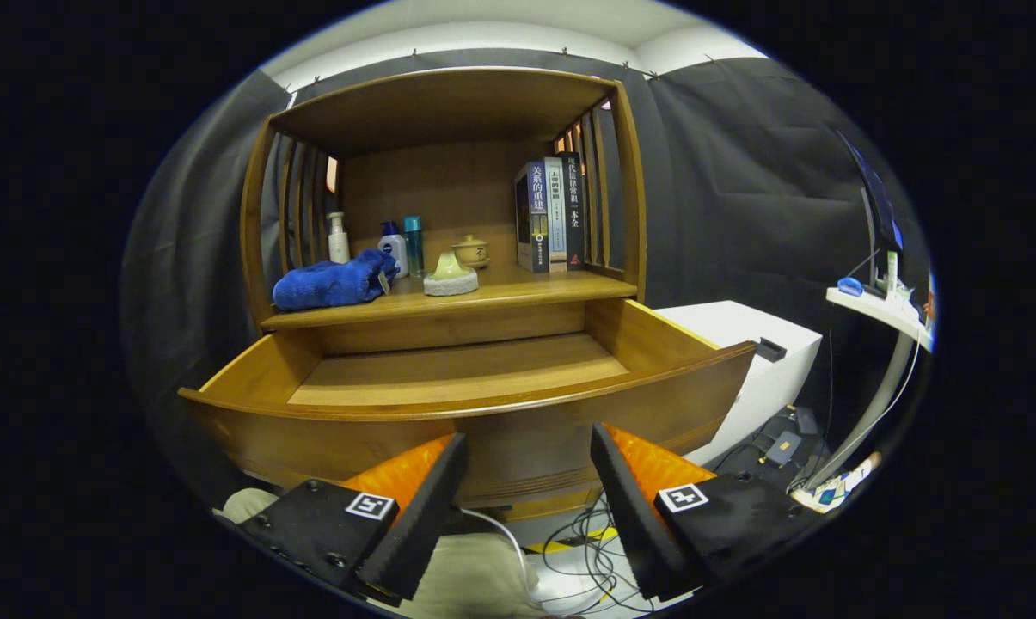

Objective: Pull open the drawer, take out the items inside it, and place them on the countertop above the cabinet.

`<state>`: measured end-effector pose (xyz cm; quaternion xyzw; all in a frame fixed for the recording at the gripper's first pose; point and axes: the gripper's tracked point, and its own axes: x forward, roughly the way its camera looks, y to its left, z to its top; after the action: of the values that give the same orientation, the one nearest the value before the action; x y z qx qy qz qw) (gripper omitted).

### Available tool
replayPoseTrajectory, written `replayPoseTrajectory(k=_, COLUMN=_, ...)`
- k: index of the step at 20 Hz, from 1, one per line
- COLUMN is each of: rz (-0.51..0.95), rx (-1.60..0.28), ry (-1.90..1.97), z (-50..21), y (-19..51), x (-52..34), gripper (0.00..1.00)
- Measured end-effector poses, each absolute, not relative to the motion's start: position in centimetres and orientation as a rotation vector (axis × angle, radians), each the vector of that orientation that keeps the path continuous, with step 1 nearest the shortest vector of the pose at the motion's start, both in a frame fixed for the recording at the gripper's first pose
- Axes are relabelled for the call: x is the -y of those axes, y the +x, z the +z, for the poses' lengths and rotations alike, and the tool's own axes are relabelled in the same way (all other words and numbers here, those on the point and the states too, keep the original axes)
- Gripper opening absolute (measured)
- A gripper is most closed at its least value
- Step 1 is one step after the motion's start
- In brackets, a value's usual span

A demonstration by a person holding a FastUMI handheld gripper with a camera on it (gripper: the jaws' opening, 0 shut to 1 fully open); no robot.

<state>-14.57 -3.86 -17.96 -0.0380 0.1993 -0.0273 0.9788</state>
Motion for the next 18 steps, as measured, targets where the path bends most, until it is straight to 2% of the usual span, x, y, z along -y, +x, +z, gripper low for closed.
replayPoseTrajectory(k=18, rz=-0.008, rx=-0.435, ry=-0.098, z=-18.4, y=-4.5, x=2.2, gripper=0.95)
